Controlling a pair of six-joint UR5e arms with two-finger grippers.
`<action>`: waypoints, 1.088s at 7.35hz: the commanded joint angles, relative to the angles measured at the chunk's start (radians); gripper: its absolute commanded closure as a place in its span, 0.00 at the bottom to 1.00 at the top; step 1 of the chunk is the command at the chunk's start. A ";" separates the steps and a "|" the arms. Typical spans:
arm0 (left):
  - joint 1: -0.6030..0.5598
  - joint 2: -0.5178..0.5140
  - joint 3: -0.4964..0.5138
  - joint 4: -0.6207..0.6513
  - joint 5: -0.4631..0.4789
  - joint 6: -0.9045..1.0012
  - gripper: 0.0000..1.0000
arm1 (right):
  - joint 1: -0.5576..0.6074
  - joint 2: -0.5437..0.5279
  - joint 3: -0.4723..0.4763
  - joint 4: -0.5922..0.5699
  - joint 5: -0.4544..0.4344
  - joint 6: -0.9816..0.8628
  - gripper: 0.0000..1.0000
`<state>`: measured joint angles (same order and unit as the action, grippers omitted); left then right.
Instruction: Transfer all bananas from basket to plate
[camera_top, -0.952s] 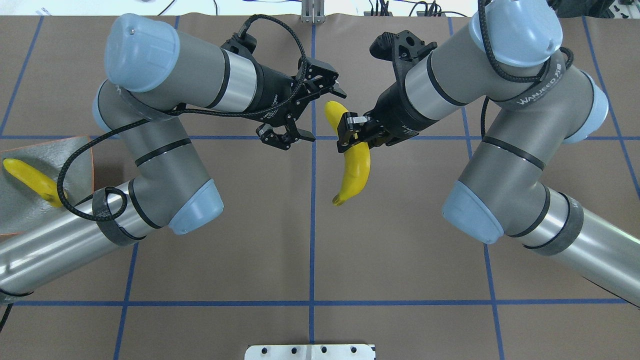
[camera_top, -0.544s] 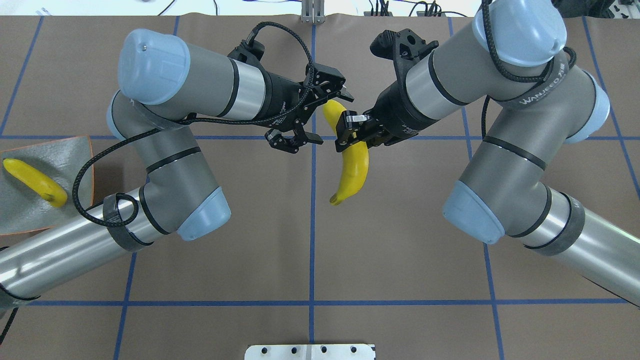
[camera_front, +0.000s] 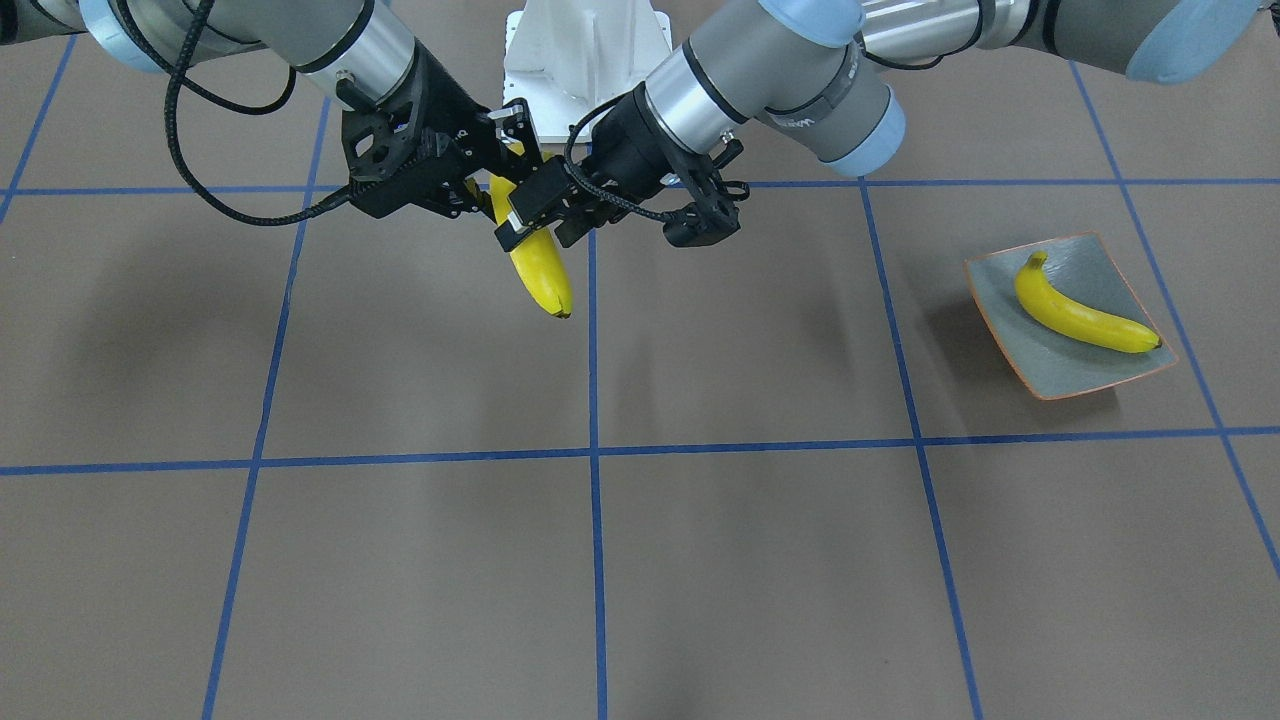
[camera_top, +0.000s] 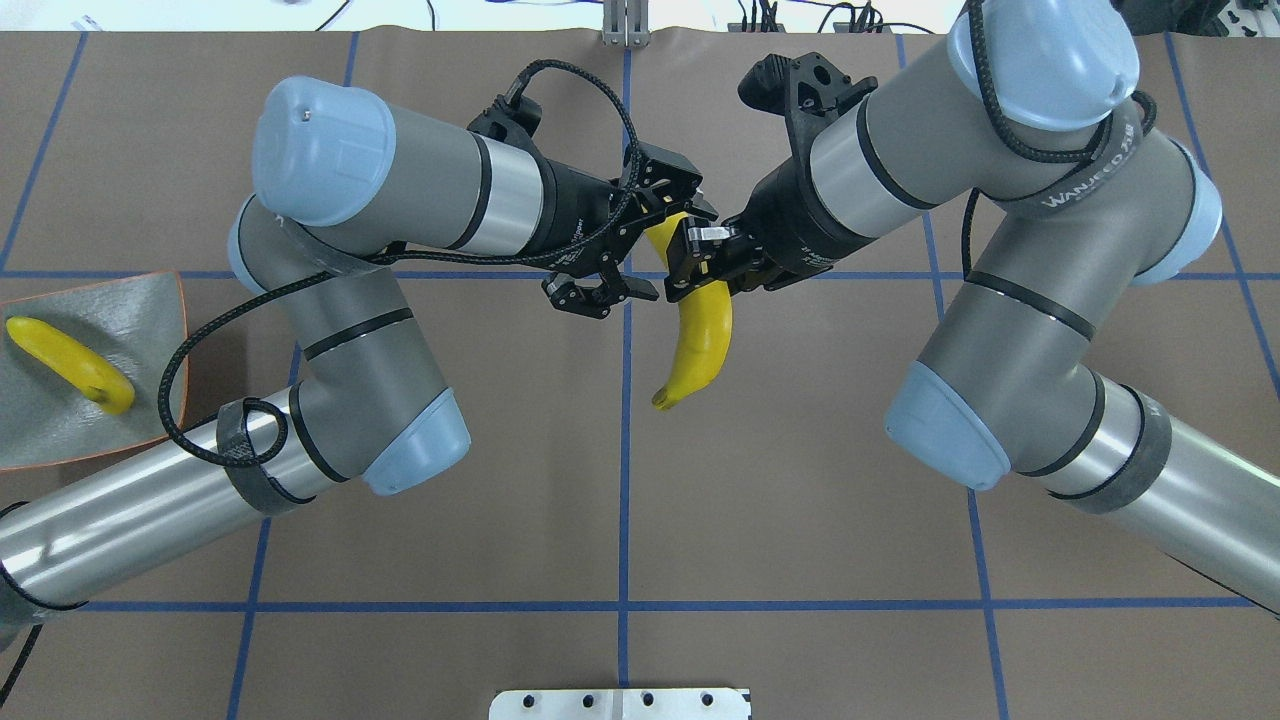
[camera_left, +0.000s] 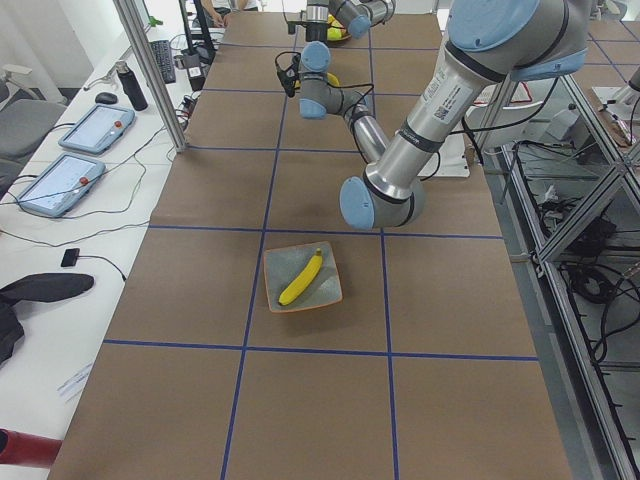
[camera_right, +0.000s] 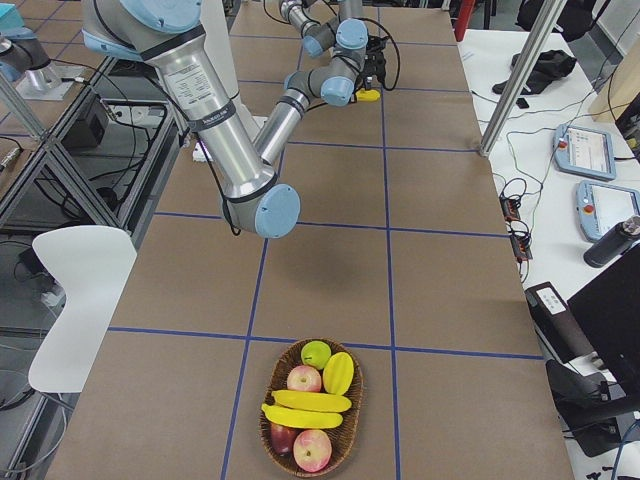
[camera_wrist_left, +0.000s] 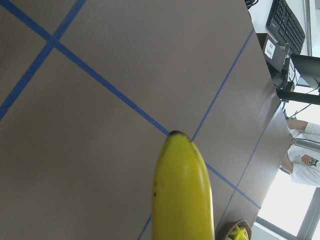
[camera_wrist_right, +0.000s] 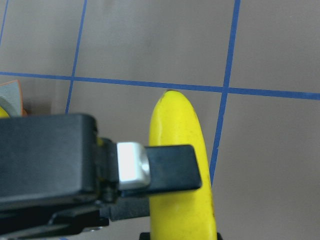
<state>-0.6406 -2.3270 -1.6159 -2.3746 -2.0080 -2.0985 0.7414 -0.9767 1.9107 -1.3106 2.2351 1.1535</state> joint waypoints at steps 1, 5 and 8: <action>0.001 -0.003 0.001 0.000 0.000 0.000 0.09 | -0.011 -0.002 0.014 -0.001 0.000 0.003 1.00; 0.001 -0.002 0.002 0.000 0.000 0.000 0.12 | -0.016 -0.013 0.044 -0.001 0.003 0.003 1.00; 0.004 -0.005 -0.005 0.002 0.000 -0.014 1.00 | -0.020 -0.011 0.041 -0.001 0.001 0.002 1.00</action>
<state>-0.6379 -2.3304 -1.6162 -2.3743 -2.0079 -2.1053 0.7222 -0.9888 1.9525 -1.3115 2.2371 1.1564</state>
